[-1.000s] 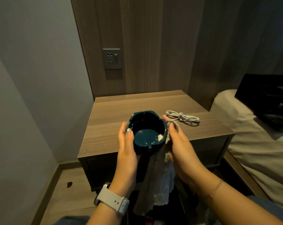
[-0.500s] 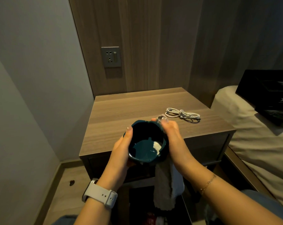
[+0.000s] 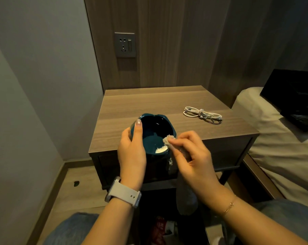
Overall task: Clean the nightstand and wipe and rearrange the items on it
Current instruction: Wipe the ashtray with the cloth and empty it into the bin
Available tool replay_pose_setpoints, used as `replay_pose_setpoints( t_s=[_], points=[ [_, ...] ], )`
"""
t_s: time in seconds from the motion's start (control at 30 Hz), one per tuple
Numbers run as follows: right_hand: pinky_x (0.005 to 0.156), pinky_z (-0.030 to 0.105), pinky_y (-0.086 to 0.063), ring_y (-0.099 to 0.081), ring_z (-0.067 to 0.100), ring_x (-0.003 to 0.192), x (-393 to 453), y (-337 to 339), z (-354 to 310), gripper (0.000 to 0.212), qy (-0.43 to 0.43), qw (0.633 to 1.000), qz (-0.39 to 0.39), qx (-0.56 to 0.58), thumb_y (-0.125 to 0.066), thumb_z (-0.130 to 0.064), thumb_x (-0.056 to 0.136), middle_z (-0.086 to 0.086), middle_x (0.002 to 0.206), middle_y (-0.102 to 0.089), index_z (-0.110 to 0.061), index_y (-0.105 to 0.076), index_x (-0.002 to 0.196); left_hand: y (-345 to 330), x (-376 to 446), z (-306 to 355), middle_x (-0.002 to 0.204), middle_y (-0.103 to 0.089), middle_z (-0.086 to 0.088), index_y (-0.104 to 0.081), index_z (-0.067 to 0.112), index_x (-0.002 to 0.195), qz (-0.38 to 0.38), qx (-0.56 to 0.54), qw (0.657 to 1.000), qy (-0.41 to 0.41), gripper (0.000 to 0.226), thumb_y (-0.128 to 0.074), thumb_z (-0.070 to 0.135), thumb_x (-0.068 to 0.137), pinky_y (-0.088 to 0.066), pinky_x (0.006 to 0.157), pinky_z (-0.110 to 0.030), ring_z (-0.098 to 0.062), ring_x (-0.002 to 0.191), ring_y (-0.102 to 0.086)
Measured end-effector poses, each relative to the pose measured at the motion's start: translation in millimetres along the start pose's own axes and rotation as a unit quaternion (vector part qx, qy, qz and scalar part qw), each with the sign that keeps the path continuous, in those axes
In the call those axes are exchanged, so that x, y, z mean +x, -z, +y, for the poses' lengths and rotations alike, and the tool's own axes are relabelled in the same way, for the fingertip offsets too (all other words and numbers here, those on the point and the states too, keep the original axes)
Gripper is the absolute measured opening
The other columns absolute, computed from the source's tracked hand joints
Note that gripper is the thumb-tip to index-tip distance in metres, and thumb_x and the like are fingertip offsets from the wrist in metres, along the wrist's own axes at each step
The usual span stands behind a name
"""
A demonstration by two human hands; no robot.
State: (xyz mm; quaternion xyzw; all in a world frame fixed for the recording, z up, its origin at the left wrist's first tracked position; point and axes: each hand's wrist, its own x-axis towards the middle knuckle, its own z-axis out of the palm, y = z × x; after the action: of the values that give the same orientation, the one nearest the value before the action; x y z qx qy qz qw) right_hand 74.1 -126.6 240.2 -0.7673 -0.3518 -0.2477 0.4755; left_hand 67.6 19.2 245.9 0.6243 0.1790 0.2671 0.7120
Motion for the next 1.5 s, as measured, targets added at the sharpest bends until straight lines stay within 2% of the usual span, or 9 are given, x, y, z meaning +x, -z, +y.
replay_pose_setpoints(
  t_s=[0.27,0.4,0.57,0.73,0.9,1.07,1.23,1.37,1.5],
  points=[
    [0.066,0.027,-0.05,-0.06,0.012,0.076,-18,21,3,0.022,-0.009,0.998,-0.056,-0.027,-0.059,-0.02,0.088,-0.001,0.089,-0.059,-0.006,-0.071,0.1,-4,-12,-3,0.09,-0.067,0.012,-0.059,0.038,0.091,-0.008,0.051,0.999,0.0,0.022,-0.046,0.055,0.091,-0.053,0.075,-0.028,-0.008,0.089,-0.064],
    [0.069,0.025,-0.049,-0.061,0.008,0.079,-21,30,13,0.006,-0.049,0.996,-0.043,-0.053,-0.064,-0.009,0.083,-0.003,0.082,-0.06,-0.008,-0.07,0.086,-3,-7,-2,0.095,-0.065,0.012,-0.059,0.036,0.1,0.001,0.055,0.998,0.006,0.027,-0.043,0.056,0.092,-0.048,0.07,-0.023,-0.007,0.093,-0.061],
    [0.079,0.014,-0.045,-0.06,0.005,0.089,-11,26,7,0.012,0.0,1.0,0.003,-0.011,-0.066,-0.003,0.084,0.001,0.09,-0.064,-0.005,-0.07,0.096,-4,-5,-3,0.1,-0.065,0.007,-0.06,0.023,0.115,0.003,0.057,0.998,-0.001,0.046,-0.04,0.058,0.092,-0.048,0.072,-0.024,-0.01,0.096,-0.061],
    [0.071,0.023,-0.046,-0.06,0.005,0.081,-31,14,33,0.004,-0.102,0.992,-0.057,-0.046,-0.069,-0.006,0.084,-0.005,0.082,-0.06,-0.009,-0.066,0.083,-4,-5,-2,0.1,-0.064,0.01,-0.06,0.028,0.111,0.008,0.059,0.998,0.004,0.04,-0.04,0.057,0.093,-0.05,0.078,-0.027,-0.009,0.098,-0.06],
    [0.077,0.016,-0.045,-0.059,0.006,0.088,-10,18,-2,0.016,-0.022,0.999,0.042,-0.005,-0.063,-0.006,0.088,0.001,0.093,-0.062,-0.006,-0.068,0.103,-5,-6,0,0.09,-0.062,0.008,-0.058,0.03,0.099,0.011,0.063,0.998,0.01,0.032,-0.039,0.055,0.094,-0.049,0.076,-0.033,-0.011,0.087,-0.059],
    [0.078,0.011,-0.045,-0.057,-0.001,0.087,-30,-7,-8,0.027,0.005,0.999,-0.045,-0.007,-0.062,-0.007,0.09,0.001,0.096,-0.059,-0.004,-0.066,0.116,-3,-8,-5,0.115,-0.062,0.006,-0.051,0.03,0.128,-0.001,0.082,0.996,-0.026,0.046,-0.037,0.056,0.093,-0.048,0.093,-0.039,-0.012,0.107,-0.056],
    [0.067,0.019,-0.047,-0.057,0.009,0.076,-13,2,-6,0.026,-0.013,0.999,0.031,0.027,-0.059,-0.009,0.09,0.002,0.09,-0.059,-0.007,-0.068,0.114,-2,-3,-6,0.109,-0.064,0.01,-0.056,0.037,0.118,-0.013,0.071,0.997,-0.024,0.046,-0.036,0.061,0.085,-0.048,0.094,-0.044,-0.013,0.105,-0.059],
    [0.078,0.019,-0.049,-0.059,0.007,0.083,-28,-4,-12,0.027,0.007,0.999,-0.038,0.035,-0.062,-0.005,0.089,0.004,0.09,-0.058,-0.004,-0.067,0.116,-1,-5,-5,0.106,-0.065,0.011,-0.057,0.04,0.112,-0.014,0.07,0.997,-0.033,0.037,-0.036,0.058,0.088,-0.049,0.093,-0.043,-0.011,0.103,-0.06],
    [0.071,0.015,-0.044,-0.057,0.008,0.078,-15,6,-9,0.027,-0.001,0.999,0.005,0.04,-0.063,-0.005,0.088,0.003,0.088,-0.058,-0.006,-0.068,0.114,-1,-3,-5,0.105,-0.064,0.013,-0.056,0.038,0.114,-0.017,0.069,0.997,-0.036,0.028,-0.037,0.048,0.097,-0.049,0.089,-0.037,-0.01,0.102,-0.059]
  ],
)
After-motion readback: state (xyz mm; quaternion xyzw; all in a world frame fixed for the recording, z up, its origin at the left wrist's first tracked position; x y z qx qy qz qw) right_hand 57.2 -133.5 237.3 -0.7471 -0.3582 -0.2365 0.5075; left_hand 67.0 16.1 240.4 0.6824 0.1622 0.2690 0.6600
